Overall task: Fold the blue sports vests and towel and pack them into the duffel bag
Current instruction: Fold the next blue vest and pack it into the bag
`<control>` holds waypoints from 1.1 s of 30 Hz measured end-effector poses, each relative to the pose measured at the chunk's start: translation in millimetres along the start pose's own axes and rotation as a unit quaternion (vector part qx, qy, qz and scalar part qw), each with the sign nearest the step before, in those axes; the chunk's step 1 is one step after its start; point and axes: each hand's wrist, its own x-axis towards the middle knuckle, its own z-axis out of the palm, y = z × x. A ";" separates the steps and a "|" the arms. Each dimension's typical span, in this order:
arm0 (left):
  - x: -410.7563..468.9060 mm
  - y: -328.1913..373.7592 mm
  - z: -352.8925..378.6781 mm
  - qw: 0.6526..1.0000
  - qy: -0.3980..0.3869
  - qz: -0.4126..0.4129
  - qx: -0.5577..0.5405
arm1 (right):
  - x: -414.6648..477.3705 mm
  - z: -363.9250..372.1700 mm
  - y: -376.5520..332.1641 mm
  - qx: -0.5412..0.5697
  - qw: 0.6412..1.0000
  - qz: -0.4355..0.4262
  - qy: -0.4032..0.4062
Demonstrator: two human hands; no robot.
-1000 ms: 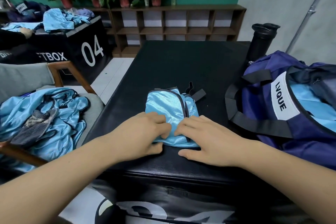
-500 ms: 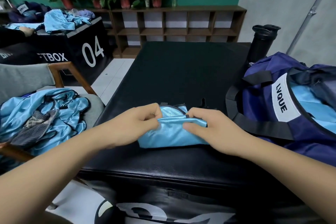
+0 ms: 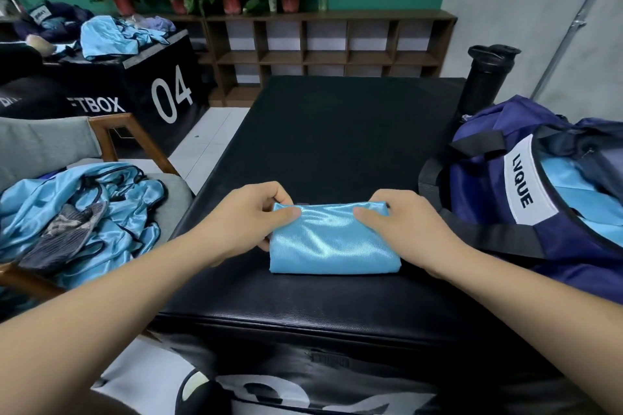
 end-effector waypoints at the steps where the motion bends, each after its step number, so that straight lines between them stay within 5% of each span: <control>1: 2.6 -2.7 -0.2 1.000 0.009 -0.002 0.018 | 0.3 -2.2 -0.6 -0.034 0.999 -0.015 0.020; 5: 8.3 -7.4 -0.1 0.997 0.024 -0.008 0.078 | 4.9 -8.7 -2.3 -0.116 0.982 -0.124 0.080; 9: 11.7 -5.7 -1.6 0.996 0.016 -0.010 0.086 | 21.2 -15.6 -17.3 -0.144 0.966 -0.210 0.042; 21: 15.6 -3.1 -5.6 0.992 0.006 0.001 0.123 | 52.6 -0.9 -62.4 -0.262 0.925 -0.096 -0.257; 33: 14.1 0.7 -17.8 0.992 0.025 0.013 0.120 | 55.0 1.9 -68.9 -0.175 0.920 -0.031 -0.351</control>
